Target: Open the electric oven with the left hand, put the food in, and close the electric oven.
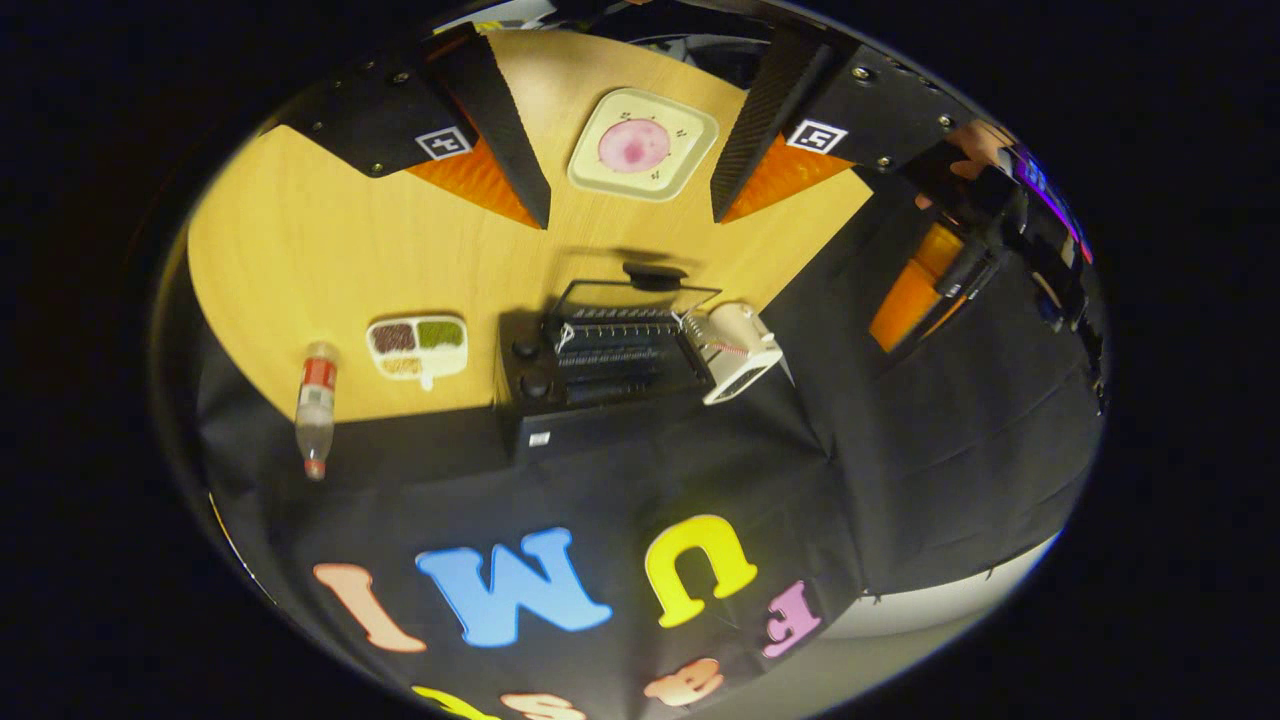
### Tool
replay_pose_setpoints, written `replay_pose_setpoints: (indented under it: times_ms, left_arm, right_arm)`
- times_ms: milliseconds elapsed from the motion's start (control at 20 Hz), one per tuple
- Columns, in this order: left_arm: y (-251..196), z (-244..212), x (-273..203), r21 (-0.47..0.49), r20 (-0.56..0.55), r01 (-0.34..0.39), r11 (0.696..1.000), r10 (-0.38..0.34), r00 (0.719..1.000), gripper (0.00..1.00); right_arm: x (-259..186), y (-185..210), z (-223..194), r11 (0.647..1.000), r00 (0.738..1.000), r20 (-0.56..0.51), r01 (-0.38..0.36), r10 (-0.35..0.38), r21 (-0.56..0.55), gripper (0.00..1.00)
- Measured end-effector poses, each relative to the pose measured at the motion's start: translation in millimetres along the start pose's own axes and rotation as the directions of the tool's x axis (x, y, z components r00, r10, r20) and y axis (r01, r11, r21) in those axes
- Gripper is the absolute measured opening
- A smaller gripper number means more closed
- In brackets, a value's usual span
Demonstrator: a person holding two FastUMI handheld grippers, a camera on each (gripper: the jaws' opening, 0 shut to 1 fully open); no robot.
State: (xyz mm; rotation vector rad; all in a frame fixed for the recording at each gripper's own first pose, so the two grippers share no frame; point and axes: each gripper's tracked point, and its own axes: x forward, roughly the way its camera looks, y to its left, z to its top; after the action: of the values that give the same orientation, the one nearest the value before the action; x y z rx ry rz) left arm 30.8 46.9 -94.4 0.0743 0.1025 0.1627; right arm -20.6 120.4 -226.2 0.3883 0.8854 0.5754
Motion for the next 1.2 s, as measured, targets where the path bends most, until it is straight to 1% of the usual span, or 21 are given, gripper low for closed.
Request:
replay_pose_setpoints:
  times_ms: [100,150,250,300,500,600,650,700,750,800,850,900,950,1000,1050,1100,1200]
  left_arm:
    - [12.3,12.2,-5.7,-0.011,0.018,-0.022,1.000,0.022,1.000,1.00]
    - [18.2,17.1,-9.7,-0.006,0.027,-0.033,0.999,0.034,0.999,1.00]
    - [31.0,21.9,-17.4,0.017,0.041,-0.062,0.998,0.061,0.997,0.99]
    - [36.7,22.7,-20.3,0.031,0.039,-0.072,0.997,0.071,0.997,0.91]
    - [61.1,8.6,-31.4,0.039,-0.001,-0.125,0.991,0.125,0.992,0.96]
    - [74.0,2.2,-33.9,0.036,-0.020,-0.150,0.988,0.151,0.988,0.99]
    - [78.6,1.8,-34.3,0.034,-0.024,-0.162,0.986,0.163,0.986,0.99]
    - [84.6,1.5,-34.9,0.033,-0.027,-0.174,0.984,0.175,0.984,0.99]
    - [90.1,0.8,-34.8,0.035,-0.026,-0.186,0.982,0.187,0.982,0.99]
    - [94.7,0.9,-34.0,0.036,-0.025,-0.198,0.980,0.199,0.980,0.95]
    - [98.1,0.1,-34.3,0.037,-0.024,-0.206,0.978,0.207,0.978,0.95]
    - [101.0,-0.6,-33.9,0.036,-0.025,-0.210,0.977,0.211,0.977,0.99]
    - [102.1,-2.7,-32.5,0.035,-0.030,-0.213,0.976,0.214,0.976,0.95]
    - [103.8,-4.3,-31.0,0.035,-0.036,-0.213,0.976,0.215,0.976,0.93]
    - [104.9,-5.6,-28.9,0.034,-0.039,-0.214,0.976,0.215,0.976,0.91]
    - [105.2,-5.7,-26.5,0.032,-0.039,-0.215,0.976,0.216,0.976,0.95]
    - [105.8,-2.5,-23.3,0.030,-0.031,-0.216,0.976,0.217,0.976,1.00]
  right_arm:
    - [23.8,-1.5,-19.5,0.997,0.992,-0.121,-0.027,0.037,0.079,0.98]
    - [35.0,-5.6,-30.4,0.994,0.982,-0.183,-0.026,0.045,0.105,0.98]
    - [51.4,-14.6,-50.4,0.989,0.954,-0.295,-0.006,0.049,0.147,0.97]
    - [60.7,-19.9,-60.3,0.986,0.938,-0.342,0.009,0.050,0.169,0.97]
    - [86.2,-37.6,-90.0,0.975,0.882,-0.471,0.074,0.033,0.208,0.96]
    - [97.7,-45.6,-104.8,0.971,0.860,-0.510,0.115,0.009,0.210,0.82]
    - [100.8,-47.4,-112.9,0.969,0.842,-0.540,0.133,0.001,0.208,0.80]
    - [104.1,-45.5,-121.8,0.969,0.823,-0.568,0.139,0.003,0.206,0.80]
    - [108.5,-44.4,-124.9,0.970,0.816,-0.578,0.139,0.003,0.201,0.80]
    - [110.9,-47.3,-127.6,0.970,0.805,-0.593,0.160,-0.021,0.183,0.70]
    - [113.5,-47.1,-129.0,0.971,0.803,-0.595,0.159,-0.021,0.181,0.49]
    - [112.2,-48.2,-128.7,0.970,0.796,-0.604,0.163,-0.021,0.180,0.45]
    - [110.5,-48.7,-128.9,0.972,0.785,-0.619,0.164,-0.024,0.171,0.45]
    - [109.8,-60.3,-137.8,0.973,0.772,-0.630,0.201,-0.086,0.113,0.45]
    - [103.5,-67.6,-125.4,0.967,0.779,-0.619,0.223,-0.099,0.126,0.24]
    - [111.7,-68.5,-129.9,0.971,0.777,-0.622,0.209,-0.095,0.112,0.04]
    - [120.2,-68.7,-126.8,0.978,0.796,-0.600,0.178,-0.080,0.107,0.03]
